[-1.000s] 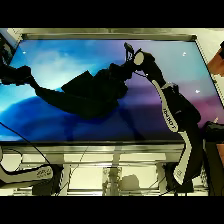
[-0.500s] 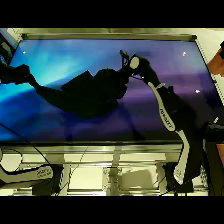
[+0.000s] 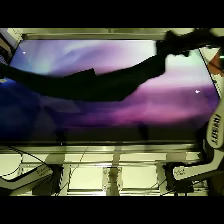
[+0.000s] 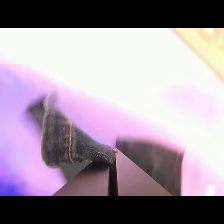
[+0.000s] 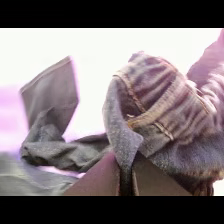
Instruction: Fold the clothes and pants, and hang the long-sleeved shirts on hangers.
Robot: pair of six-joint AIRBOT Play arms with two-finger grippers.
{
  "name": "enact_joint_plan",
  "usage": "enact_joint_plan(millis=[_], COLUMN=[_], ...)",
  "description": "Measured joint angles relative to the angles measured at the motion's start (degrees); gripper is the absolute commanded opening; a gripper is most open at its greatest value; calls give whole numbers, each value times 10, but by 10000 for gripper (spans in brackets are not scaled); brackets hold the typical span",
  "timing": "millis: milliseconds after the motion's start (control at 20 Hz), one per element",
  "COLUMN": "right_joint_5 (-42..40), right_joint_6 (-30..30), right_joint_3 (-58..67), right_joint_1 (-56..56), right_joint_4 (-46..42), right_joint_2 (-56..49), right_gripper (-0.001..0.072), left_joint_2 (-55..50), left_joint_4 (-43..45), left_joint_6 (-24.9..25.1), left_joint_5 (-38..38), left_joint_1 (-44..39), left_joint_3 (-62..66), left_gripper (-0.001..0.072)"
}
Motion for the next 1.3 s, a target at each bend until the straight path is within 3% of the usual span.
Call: enact_joint_plan(millis=[350, 700, 950, 1100, 1300], right_joint_5=[143, 225, 236, 212, 90], right_joint_6=[-36, -73, -81, -80, -77], right_joint_3=[-25, -130, -210, -242, -193], right_joint_1=[-152, -182, -159, -151, -148], right_joint_4=[0, -62, -77, -72, -63], right_joint_2=[70, 79, 79, 79, 78], right_gripper=[31, 30, 30, 30, 28], left_joint_2=[37, 36, 33, 23, 5], left_joint_4=[-8, 43, 58, 46, -118], left_joint_6=[-26, -24, -2, -15, -25], left_joint_5=[0, -44, -56, -58, 18], left_joint_1=[100, 81, 40, 30, 23], left_joint_3=[0, -75, -151, -176, -182], left_gripper=[36, 36, 36, 36, 35])
